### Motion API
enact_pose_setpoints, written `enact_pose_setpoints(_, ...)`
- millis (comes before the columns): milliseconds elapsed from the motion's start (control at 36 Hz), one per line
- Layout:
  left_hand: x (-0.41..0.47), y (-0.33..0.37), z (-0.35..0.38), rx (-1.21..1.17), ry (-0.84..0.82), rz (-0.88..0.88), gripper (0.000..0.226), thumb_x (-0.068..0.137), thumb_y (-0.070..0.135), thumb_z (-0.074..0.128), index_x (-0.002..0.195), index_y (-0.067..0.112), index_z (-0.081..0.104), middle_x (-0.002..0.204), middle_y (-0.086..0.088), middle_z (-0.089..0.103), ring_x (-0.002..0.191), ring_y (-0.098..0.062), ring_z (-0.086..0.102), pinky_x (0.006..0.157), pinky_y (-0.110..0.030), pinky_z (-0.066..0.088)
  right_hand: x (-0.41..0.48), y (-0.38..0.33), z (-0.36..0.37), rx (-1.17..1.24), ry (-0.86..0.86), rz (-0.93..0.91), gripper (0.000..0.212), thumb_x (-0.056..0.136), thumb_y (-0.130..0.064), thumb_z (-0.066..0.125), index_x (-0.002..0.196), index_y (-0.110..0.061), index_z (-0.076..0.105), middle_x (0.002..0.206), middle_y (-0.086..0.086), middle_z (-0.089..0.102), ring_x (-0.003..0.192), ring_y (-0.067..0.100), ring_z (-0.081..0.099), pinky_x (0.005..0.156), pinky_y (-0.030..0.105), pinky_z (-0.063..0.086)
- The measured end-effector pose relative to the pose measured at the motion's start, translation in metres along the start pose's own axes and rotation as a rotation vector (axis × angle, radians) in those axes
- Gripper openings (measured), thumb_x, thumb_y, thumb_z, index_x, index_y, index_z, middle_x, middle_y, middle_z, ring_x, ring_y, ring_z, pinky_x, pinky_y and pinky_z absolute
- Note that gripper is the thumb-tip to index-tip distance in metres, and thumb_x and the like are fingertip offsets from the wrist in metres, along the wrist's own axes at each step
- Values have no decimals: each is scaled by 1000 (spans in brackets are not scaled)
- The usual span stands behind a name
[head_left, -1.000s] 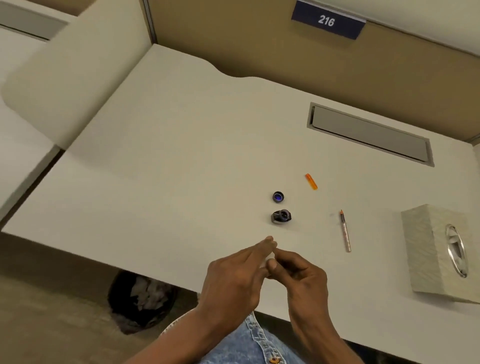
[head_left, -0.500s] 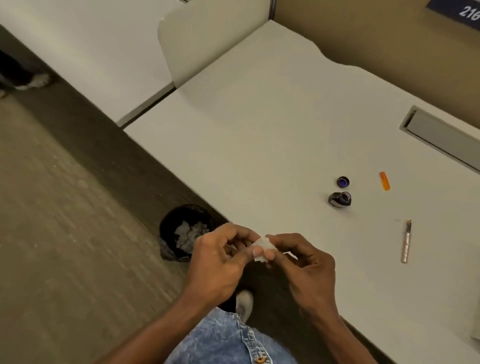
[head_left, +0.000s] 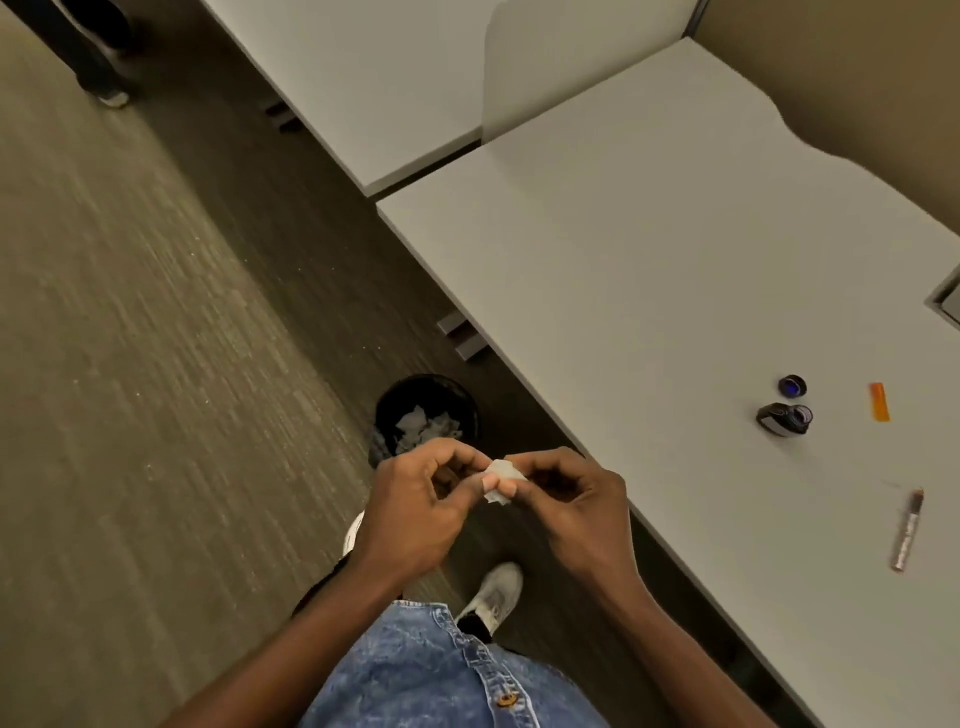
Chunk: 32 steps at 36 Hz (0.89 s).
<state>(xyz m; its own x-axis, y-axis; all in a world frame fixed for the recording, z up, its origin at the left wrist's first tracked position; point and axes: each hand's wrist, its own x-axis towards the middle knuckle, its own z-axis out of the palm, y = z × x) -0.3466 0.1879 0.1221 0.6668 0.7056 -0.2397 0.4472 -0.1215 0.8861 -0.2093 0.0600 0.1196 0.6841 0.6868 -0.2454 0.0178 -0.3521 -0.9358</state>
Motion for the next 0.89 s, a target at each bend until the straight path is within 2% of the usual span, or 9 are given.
enact_pose_setpoints(83, 13, -23, -22, 129, 10, 17, 7, 89, 29, 82, 96, 28, 79, 87, 15, 77, 79, -5, 73, 70, -30, 61, 15, 7, 25, -90, -5, 5, 20, 84, -21, 90, 100, -28, 82, 97, -13, 81, 94, 7, 76, 85, 30, 64)
enact_pose_setpoints(194, 37, -60, -59, 317, -52, 4, 6, 89, 35, 80, 91, 29, 77, 83, 16, 74, 74, -3, 69, 69, -36, 60, 36, 17, 63, -153, 36, 30, 19, 83, -22, 90, 98, -31, 82, 95, -15, 80, 89, 8, 74, 79, 30, 62)
enact_pose_setpoints(306, 63, -94, -102, 552, -152, -24, 8, 88, 34, 80, 92, 28, 77, 87, 12, 74, 81, -13, 70, 68, -26, 47, 57, 31, 105, -227, 82, 57, 19, 82, -23, 91, 97, -31, 82, 94, -13, 78, 85, 9, 71, 74, 28, 60)
enact_pose_setpoints(389, 81, -115, -128, 686, -193, -9, 14, 94, 32, 75, 99, 21, 80, 97, 2, 78, 89, -20, 72, 67, -26, 38, 73, 47, 134, -307, 108, 87, 19, 83, -20, 90, 99, -28, 82, 95, -13, 75, 84, 7, 69, 72, 25, 57)
enact_pose_setpoints(472, 98, -138, -151, 818, -250, 17, 19, 97, 35, 71, 103, 19, 78, 103, -2, 79, 94, -26, 74, 71, -32, 51, 88, 67, 159, -438, 122, 100, 19, 84, -22, 89, 101, -26, 82, 95, -12, 71, 81, 4, 66, 71, 20, 53)
enact_pose_setpoints(528, 110, -156, -164, 885, -289, 48, 21, 98, 38, 68, 104, 20, 76, 102, -5, 79, 90, -29, 75, 71, -36, 59, 96, 80, 174, -515, 134, 140, 18, 85, -25, 88, 101, -25, 80, 94, -10, 69, 80, 5, 65, 70, 23, 53)
enact_pose_setpoints(667, 138, -194, -176, 1059, -380, 69, 28, 99, 42, 62, 108, 18, 73, 105, -12, 78, 95, -37, 75, 76, -40, 61, 113, 106, 199, -645, 130, 188, 15, 89, -24, 84, 103, -21, 79, 100, -5, 69, 87, 13, 67, 81, 37, 61)
enact_pose_setpoints(750, 150, -215, -175, 1110, -433, 16, 32, 99, 46, 61, 111, 19, 72, 112, -13, 77, 103, -38, 73, 82, -42, 60, 126, 115, 209, -707, 104, 169, 17, 91, -25, 83, 107, -19, 78, 104, -1, 71, 90, 17, 68, 82, 38, 61)
enact_pose_setpoints(889, 164, -243, -168, 1137, -502, -3, 30, 102, 40, 60, 111, 15, 74, 116, -14, 77, 107, -39, 73, 86, -41, 59, 158, 136, 222, -766, 81, 165, 17, 93, -21, 79, 110, -15, 78, 108, 4, 71, 94, 23, 70, 85, 41, 61)
